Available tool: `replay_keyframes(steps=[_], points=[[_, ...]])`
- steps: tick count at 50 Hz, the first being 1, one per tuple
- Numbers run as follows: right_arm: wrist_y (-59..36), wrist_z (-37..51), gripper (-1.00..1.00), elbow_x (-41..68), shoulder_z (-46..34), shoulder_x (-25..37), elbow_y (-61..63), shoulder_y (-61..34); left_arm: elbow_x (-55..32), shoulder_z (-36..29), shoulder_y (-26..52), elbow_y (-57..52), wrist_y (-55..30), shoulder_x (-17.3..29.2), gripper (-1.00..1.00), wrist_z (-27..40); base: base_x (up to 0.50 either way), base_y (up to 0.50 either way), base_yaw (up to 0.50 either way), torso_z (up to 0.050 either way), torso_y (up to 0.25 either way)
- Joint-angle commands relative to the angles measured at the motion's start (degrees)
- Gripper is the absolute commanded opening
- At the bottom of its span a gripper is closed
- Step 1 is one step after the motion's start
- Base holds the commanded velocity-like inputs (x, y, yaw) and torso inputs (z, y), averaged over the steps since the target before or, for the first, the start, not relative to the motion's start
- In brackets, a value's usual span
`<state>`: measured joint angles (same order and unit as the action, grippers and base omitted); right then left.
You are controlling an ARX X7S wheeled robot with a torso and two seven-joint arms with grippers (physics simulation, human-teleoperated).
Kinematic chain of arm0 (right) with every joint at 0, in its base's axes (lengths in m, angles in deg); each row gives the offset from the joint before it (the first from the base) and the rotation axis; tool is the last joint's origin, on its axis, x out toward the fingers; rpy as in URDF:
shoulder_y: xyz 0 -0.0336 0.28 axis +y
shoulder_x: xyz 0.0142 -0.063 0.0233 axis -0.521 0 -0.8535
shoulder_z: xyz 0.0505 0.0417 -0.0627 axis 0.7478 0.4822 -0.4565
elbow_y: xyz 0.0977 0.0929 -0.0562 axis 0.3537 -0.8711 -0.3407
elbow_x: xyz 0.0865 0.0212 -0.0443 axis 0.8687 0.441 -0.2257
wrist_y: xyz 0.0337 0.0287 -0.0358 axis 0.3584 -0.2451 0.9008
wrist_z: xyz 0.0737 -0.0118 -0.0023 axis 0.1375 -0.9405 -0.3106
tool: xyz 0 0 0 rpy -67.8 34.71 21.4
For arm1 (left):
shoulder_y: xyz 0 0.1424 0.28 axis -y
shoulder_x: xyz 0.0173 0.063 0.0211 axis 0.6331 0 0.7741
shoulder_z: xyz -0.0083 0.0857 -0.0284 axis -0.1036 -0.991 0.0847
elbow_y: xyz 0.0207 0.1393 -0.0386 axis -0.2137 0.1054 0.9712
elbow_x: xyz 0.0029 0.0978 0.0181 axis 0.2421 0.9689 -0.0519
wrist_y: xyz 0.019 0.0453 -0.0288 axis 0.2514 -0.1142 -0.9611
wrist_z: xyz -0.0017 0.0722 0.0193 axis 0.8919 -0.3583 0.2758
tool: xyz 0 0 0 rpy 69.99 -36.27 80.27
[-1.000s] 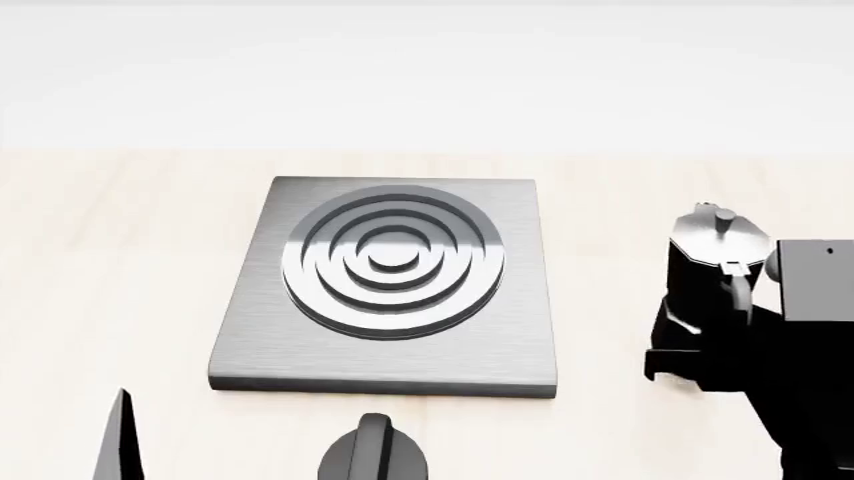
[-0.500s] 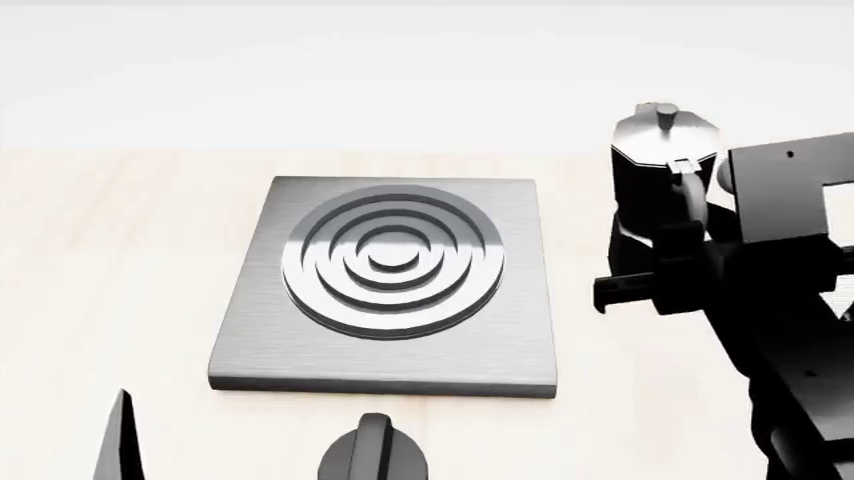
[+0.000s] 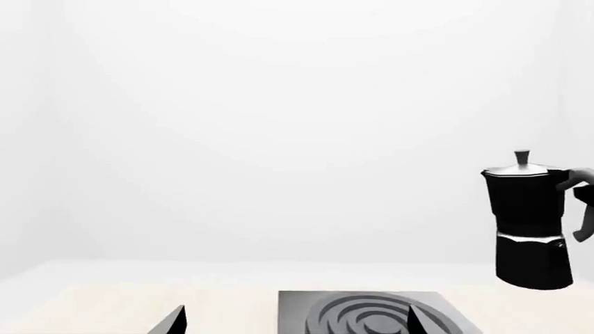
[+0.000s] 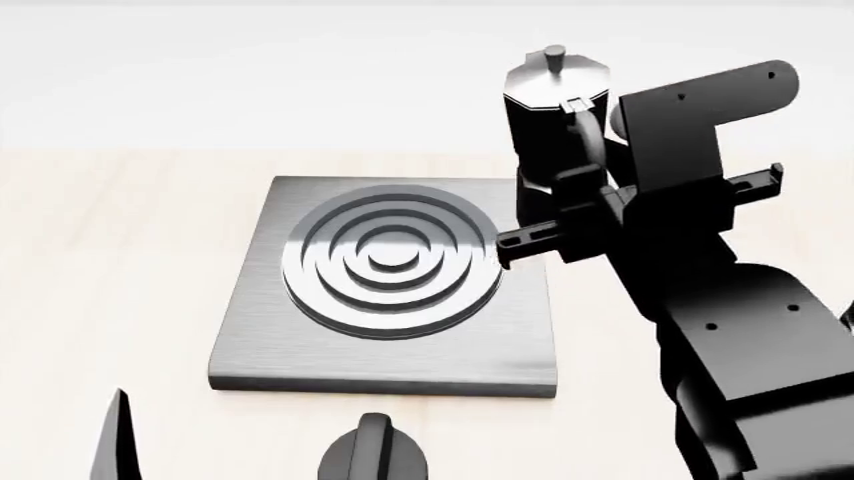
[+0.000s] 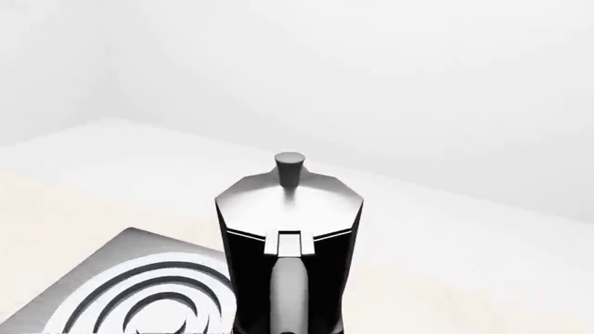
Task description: Put both moka pots on the stove.
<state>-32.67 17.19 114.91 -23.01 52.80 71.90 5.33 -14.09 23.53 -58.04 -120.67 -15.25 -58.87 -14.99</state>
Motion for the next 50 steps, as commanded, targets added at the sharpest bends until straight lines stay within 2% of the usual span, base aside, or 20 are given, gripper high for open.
replay_keyframes(steps=[1, 20, 27, 40, 42, 47, 50], points=[[6.5, -1.4, -1.00, -3.0, -2.0, -4.9, -6.0, -3.5, -0.2, 0.1, 0.1, 0.4, 0.4, 0.2, 1.00, 0.0, 0.00, 0.00, 0.00, 0.000, 0.000], [21.1, -3.9, -1.00, -6.1, -4.5, -12.2, -20.3, -6.1, -0.5, 0.2, 0.1, 0.7, 0.5, 0.5, 1.00, 0.3, 0.00, 0.00, 0.00, 0.000, 0.001], [29.8, -5.7, -1.00, -7.3, -4.6, -15.3, -30.3, -7.7, -0.7, 0.3, 0.3, 1.5, 1.0, 0.5, 1.00, 0.2, 0.00, 0.00, 0.00, 0.000, 0.000], [51.6, -10.1, -1.00, -9.0, -5.9, -23.5, -55.8, -12.8, -1.0, 0.1, 0.5, 1.3, 0.3, 0.8, 1.00, 0.5, 0.00, 0.00, 0.00, 0.000, 0.002], [54.5, -9.5, -1.00, -4.9, -10.6, -23.9, -59.6, -14.0, -1.0, 0.1, 0.5, 1.6, 0.5, 0.8, 1.00, 0.4, 0.00, 0.00, 0.00, 0.000, 0.000], [60.2, -7.0, -1.00, 12.5, -30.2, -24.0, -64.9, -16.3, -1.1, 0.3, 0.5, 1.9, 0.9, 0.8, 1.00, 0.3, 0.00, 0.00, 0.00, 0.000, 0.000], [62.3, -6.4, -1.00, 21.8, -38.5, -24.0, -66.1, -17.8, -1.2, 0.2, 0.6, 1.8, 0.6, 0.9, 1.00, 0.4, 0.00, 0.00, 0.00, 0.000, 0.003]])
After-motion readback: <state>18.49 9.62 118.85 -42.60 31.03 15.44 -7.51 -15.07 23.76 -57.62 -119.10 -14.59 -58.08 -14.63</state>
